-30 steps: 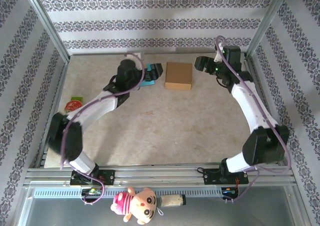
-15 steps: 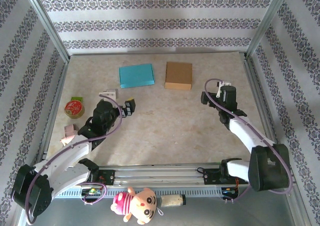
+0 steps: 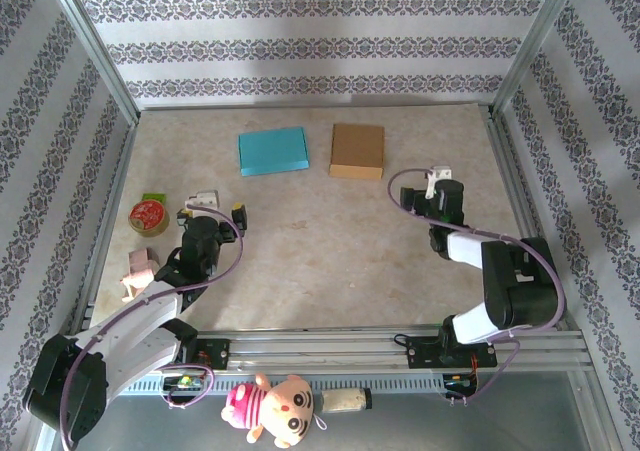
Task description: Fold the paper box
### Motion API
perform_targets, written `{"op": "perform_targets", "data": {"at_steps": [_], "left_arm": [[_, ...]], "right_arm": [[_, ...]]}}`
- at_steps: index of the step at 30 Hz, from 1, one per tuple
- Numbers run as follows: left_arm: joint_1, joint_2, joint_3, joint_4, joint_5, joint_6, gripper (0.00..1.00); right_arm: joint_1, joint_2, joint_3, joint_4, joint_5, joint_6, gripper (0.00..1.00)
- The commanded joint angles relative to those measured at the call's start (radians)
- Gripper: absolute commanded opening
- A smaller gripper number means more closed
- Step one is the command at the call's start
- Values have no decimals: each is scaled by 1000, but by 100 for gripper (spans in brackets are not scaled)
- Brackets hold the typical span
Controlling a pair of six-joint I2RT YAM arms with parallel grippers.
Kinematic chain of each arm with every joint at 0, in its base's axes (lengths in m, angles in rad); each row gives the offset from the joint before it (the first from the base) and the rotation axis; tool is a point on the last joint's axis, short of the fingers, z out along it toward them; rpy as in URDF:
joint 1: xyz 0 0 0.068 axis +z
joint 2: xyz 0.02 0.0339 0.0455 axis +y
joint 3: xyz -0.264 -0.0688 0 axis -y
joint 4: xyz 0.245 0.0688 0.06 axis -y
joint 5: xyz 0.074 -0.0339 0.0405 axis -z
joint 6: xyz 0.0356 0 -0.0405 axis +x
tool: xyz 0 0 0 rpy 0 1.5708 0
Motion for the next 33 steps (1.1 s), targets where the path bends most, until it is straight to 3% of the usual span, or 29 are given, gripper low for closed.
{"op": "perform_targets", "data": {"at_steps": [1,3,6,8,11,14,16,18,19,22,27,29,32,33], "left_arm": [[25,3,1,63,-40,63,100],[38,4,6,55,-37,60,100],[66,-1,10,36,-22,43,100],[71,-13,32,-42,-35,48,100],[75,-16,69,-161,-80,76,100],[119,36,37,-92,-81,133,100],[210,100,1,-4,45,119,100],[315,177,-39,137,255,106,99],[344,202,-8,89,335,105,99],[371,280,-13,241,380,129,99],[501,457,5,491,584,46,100],[517,505,83,392,637,72,100],[512,567,134,384,704,144,100],[504,615,113,482,707,162,100]], "right_arm": [[-74,49,-102,354,-180,30,98],[-60,18,-70,233,-155,0,98],[-45,27,-80,271,-112,0,98],[-16,22,-82,266,-16,-7,98],[-10,21,-86,269,-12,-11,98],[-8,21,-86,268,-11,-12,98],[-10,21,-84,267,-13,-11,98],[-12,21,-84,267,-15,-9,98],[-13,21,-84,267,-18,-10,98],[-13,22,-84,266,-19,-8,98],[-15,22,-82,266,-22,-8,98],[-15,22,-82,265,-23,-8,98],[-17,22,-83,265,-26,-6,98],[-17,22,-82,265,-28,-6,98]]}}
